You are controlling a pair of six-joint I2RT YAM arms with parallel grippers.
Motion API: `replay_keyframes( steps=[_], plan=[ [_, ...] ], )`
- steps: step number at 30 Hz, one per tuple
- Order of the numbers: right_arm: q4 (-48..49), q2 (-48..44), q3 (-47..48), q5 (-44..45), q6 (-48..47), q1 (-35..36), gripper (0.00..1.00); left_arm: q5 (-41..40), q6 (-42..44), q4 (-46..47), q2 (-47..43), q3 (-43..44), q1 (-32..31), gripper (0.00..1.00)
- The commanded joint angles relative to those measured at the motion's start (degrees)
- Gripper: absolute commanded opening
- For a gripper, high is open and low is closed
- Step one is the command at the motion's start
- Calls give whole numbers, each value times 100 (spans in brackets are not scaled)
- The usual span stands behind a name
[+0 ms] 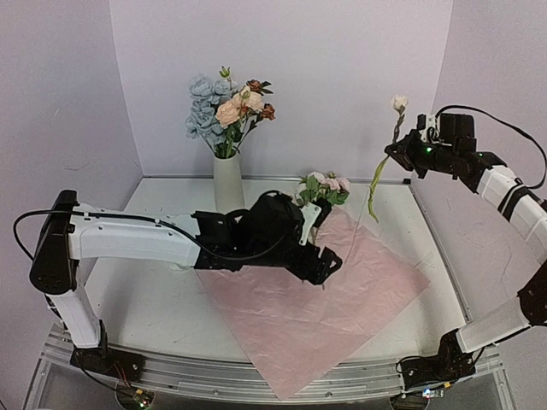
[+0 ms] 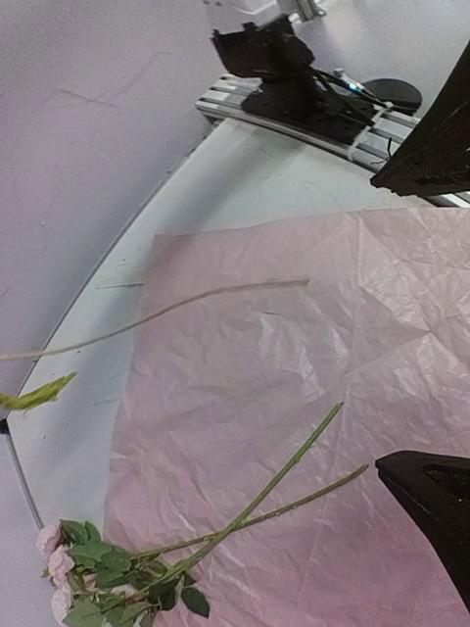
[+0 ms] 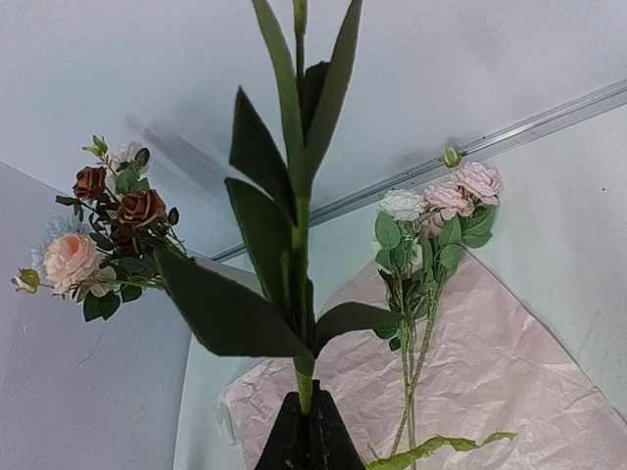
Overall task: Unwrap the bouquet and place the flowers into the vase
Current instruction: Pick up the fake flower from the wrapping paper.
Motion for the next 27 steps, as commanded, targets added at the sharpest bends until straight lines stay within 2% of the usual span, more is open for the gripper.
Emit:
replay_keyframes(
  steps=[1,6,12,16,27],
  plan=[
    [186,-271,-58,13,-131,10,0,342,-310,67,-154,669,300,89],
    [186,-382,-122,-61,-92,11,0,352,-239,67,451,1649,488,84],
    [183,-466,-172,-203,-6,8,0,774,-183,70,1187,2640,665,67],
    [185,-517,-188,-248,61,9,0,730,-63,67,1485,2981,695,59],
    [176,-589,-353,-255,307,19,0,568,183,66,1928,3514,697,49]
  ],
)
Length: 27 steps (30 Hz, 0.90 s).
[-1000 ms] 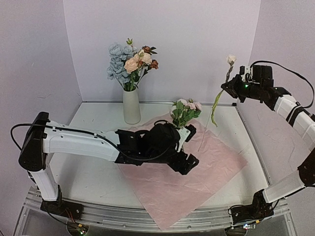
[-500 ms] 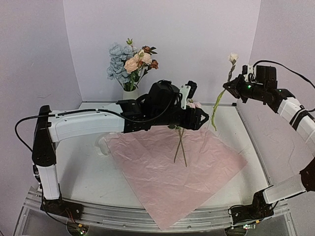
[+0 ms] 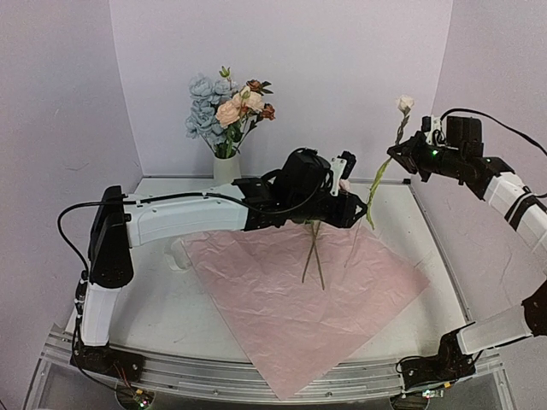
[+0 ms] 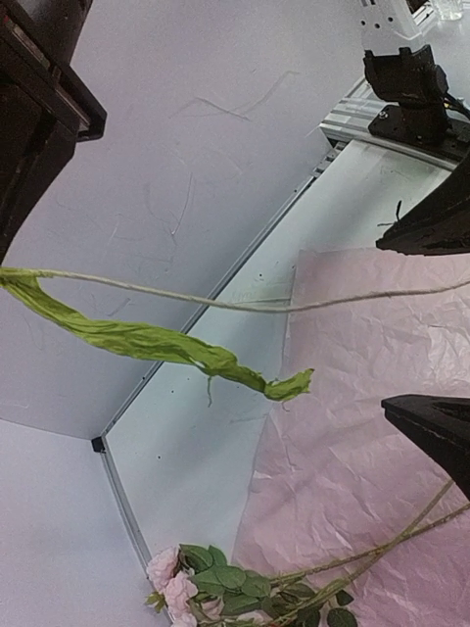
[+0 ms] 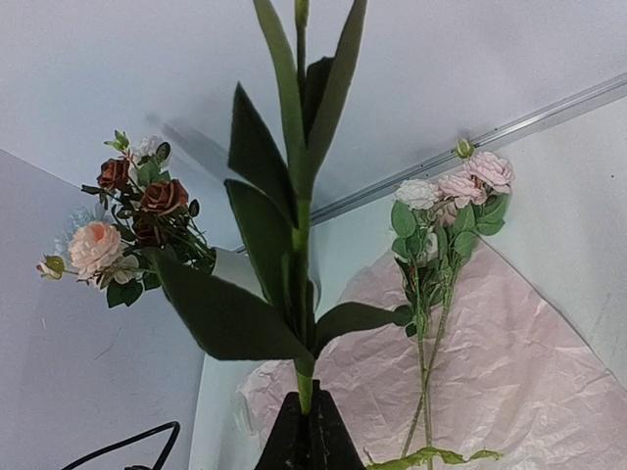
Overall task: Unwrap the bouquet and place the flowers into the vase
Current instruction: Pick up the fake flower from the wrapping paper.
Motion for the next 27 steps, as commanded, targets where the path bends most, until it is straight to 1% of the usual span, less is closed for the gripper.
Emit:
replay_keyframes(
  steps=[1,4,7,16,20,21,24,27],
  plan=[
    [175,-185,-91,-82,116,22,0,-46,189,133,41,446,8,48],
    [182,-197,-125,-47,132,36,0,5,230,133,85,492,2,47],
    [174,-189,-139,-4,157,59,0,36,269,132,128,516,6,42],
    [176,-142,-111,55,228,146,0,73,263,128,271,551,-6,42],
    [175,-123,-101,65,230,191,0,71,289,123,273,533,-6,39],
    [176,-114,-100,67,235,204,0,82,295,122,273,527,-5,38],
    [177,-94,-92,82,241,225,0,142,315,126,279,522,-7,28],
    [183,-56,-78,54,239,238,0,247,382,123,282,502,-14,14]
  ],
)
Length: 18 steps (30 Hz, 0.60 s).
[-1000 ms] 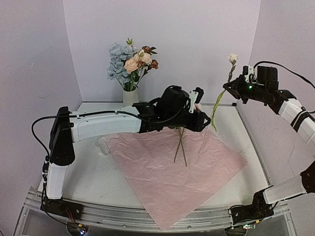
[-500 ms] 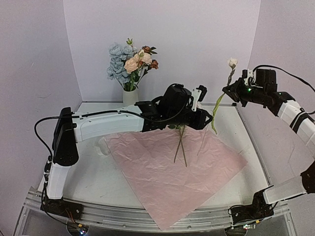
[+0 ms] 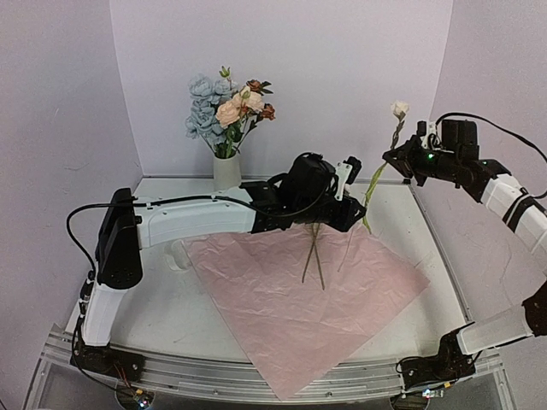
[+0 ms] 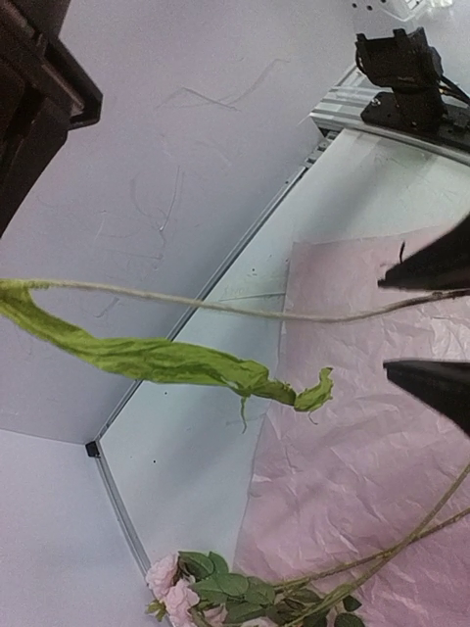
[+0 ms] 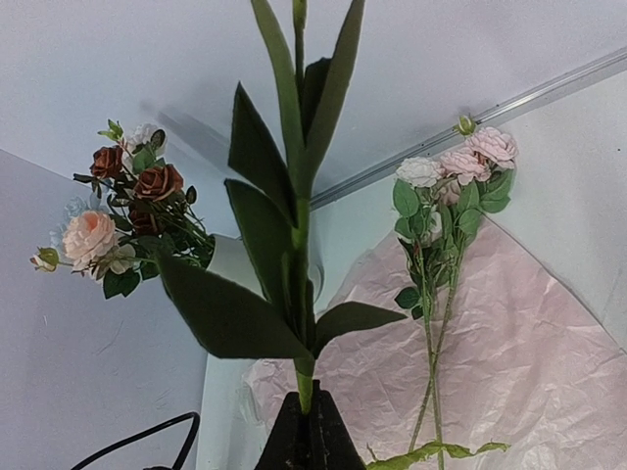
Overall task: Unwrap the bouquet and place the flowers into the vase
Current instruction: Pick up the fake flower from the wrapping paper.
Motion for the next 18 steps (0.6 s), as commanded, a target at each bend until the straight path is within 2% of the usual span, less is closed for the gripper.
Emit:
replay_keyframes(
  steps=[1,2,3,18],
  plan=[
    [183,-32,75,-1,31,50,0,206,161,141,-34,223,-21,8],
    [182,-14,77,-18,27,55,0,214,212,133,-34,214,-29,2],
    [186,11,76,-24,21,57,0,209,252,124,-34,200,-42,0],
    [121,341,469,-304,-226,54,0,-45,1321,-201,-174,-142,-531,0]
  ],
)
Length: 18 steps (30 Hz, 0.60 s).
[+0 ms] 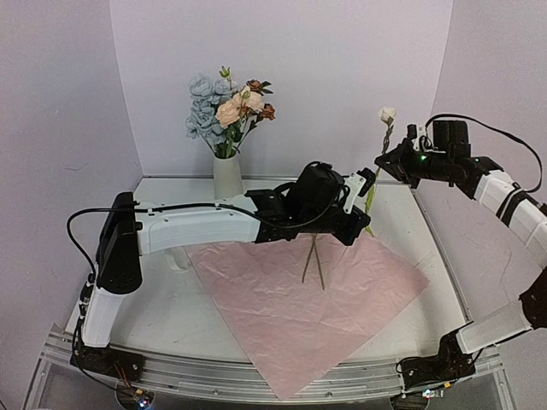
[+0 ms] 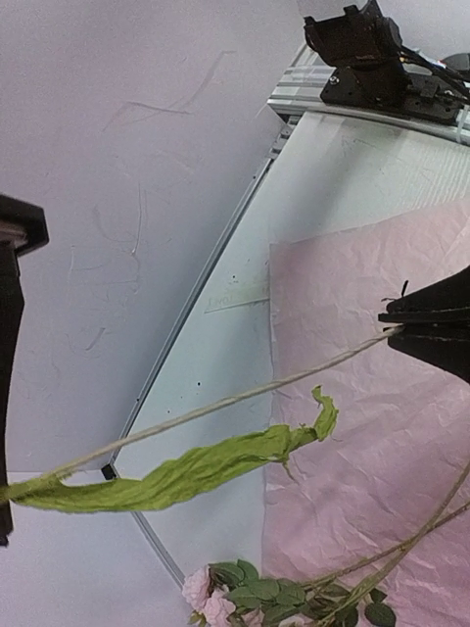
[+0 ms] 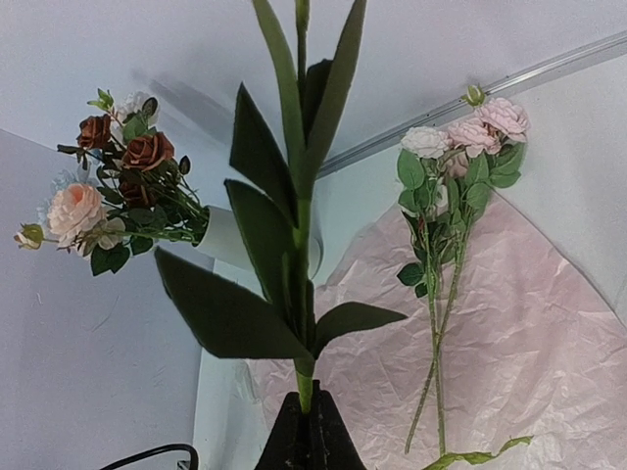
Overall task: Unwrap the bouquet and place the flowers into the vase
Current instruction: Pick up the fake flower from the wrapping paper.
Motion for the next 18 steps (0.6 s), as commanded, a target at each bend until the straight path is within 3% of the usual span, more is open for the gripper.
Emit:
replay_keyframes(
  steps=[1,4,6,7,11,13,18],
  plan=[
    [281,52,351,-73,-126,-21,0,1,507,-216,-183,-101,-251,0],
    [274,34,350,-66,-210,-25,0,-399,384,-221,-227,-185,-268,0],
    [274,19,350,-52,-302,-24,0,-622,178,-224,-292,-254,-264,9],
    [276,11,354,-56,-350,-24,0,-660,79,-224,-324,-294,-256,17],
    [279,6,355,-183,-597,-22,0,-678,-478,-224,-569,-548,-220,64],
    [290,25,353,-355,-723,-20,0,-626,-743,-157,-810,-782,-174,73],
    [583,-26,133,-1039,-1105,8,0,-83,-1160,463,-1535,-1594,74,83]
  ],
)
